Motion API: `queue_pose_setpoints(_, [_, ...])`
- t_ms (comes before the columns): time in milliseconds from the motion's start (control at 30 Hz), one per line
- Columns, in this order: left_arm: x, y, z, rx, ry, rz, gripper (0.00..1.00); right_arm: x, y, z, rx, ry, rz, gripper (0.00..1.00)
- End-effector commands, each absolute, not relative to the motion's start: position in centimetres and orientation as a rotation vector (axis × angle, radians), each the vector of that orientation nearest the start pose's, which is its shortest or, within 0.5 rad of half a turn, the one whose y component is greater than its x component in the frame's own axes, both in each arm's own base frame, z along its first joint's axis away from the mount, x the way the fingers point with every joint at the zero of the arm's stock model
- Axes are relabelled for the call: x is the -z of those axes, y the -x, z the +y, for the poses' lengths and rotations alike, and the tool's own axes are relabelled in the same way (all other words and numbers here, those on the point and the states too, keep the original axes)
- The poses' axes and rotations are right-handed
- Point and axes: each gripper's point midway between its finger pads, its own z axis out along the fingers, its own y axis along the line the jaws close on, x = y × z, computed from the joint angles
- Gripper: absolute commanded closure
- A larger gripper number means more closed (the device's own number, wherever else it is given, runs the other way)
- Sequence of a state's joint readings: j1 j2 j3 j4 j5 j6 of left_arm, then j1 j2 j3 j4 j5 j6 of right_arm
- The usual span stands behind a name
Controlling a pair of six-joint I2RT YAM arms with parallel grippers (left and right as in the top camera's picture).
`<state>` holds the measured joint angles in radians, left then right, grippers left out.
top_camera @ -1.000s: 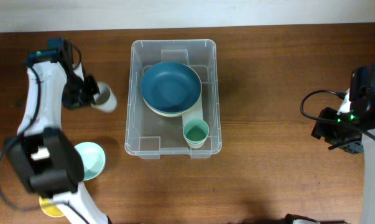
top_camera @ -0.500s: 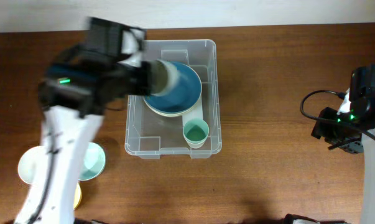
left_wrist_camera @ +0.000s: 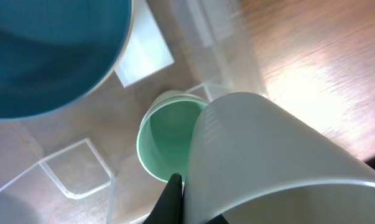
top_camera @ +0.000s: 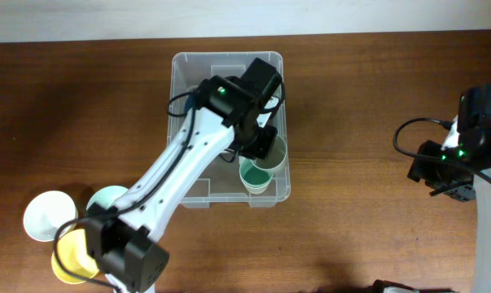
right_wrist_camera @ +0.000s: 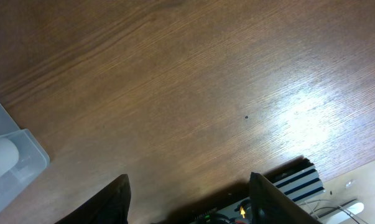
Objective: Pack container
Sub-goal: 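Carry the second mint-green cup and stack it into the cups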
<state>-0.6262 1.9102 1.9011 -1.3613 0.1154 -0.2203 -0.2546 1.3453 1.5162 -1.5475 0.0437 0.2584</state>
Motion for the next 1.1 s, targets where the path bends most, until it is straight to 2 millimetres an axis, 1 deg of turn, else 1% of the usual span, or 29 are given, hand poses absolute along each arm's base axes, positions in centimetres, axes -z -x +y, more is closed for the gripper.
queue_pose_setpoints(0, [-17.0, -31.5, -24.7, 0.242, -0.637, 2.957, 0.99, -23.3, -22.7, -6.9, 0.083, -0.755, 2.838, 0.43])
queue_pose_setpoints(133, [-16.9, -32.1, -23.8, 0.160, -0.623, 2.947, 0.99, -23.3, -22.7, -6.9, 0.083, -0.755, 2.838, 0.43])
queue_pose_setpoints(367, [-16.7, -31.2, -22.7, 0.103, -0.621, 2.996, 0.99, -23.3, -22.7, -6.9, 0.083, -0.755, 2.838, 0.43])
queue_pose_setpoints(633, [-16.7, -31.1, -22.5, 0.089, -0.621, 2.998, 0.98, -23.3, -22.7, -6.9, 0.083, -0.755, 2.839, 0.43])
queue_pose_setpoints(667, [-16.7, -31.2, -22.4, 0.083, -0.622, 2.997, 0.89, -23.3, -22.7, -6.9, 0.083, -0.755, 2.839, 0.43])
queue_pose_setpoints(733, [-16.7, -31.2, -22.4, 0.077, -0.620, 2.995, 0.59, -23.3, -22.7, -6.9, 0.083, -0.755, 2.839, 0.43])
queue_pose_setpoints(767, [-16.7, -31.2, -22.4, 0.075, -0.620, 2.995, 0.56, -23.3, -22.7, -6.9, 0.083, -0.755, 2.839, 0.43])
queue_pose_setpoints(933, [-16.7, -31.5, -22.1, 0.050, -0.613, 2.986, 0.56, -23.3, -22.7, -6.9, 0.083, -0.755, 2.839, 0.43])
queue_pose_setpoints(1000, [-17.2, -32.1, -21.4, 0.022, -0.591, 2.970, 0.57, -23.3, -22.7, -6.9, 0.083, -0.755, 2.839, 0.43])
queue_pose_setpoints(1067, [-18.1, -32.6, -20.7, 0.023, -0.549, 2.951, 0.57, -23.3, -22.7, -6.9, 0.083, -0.755, 2.839, 0.43])
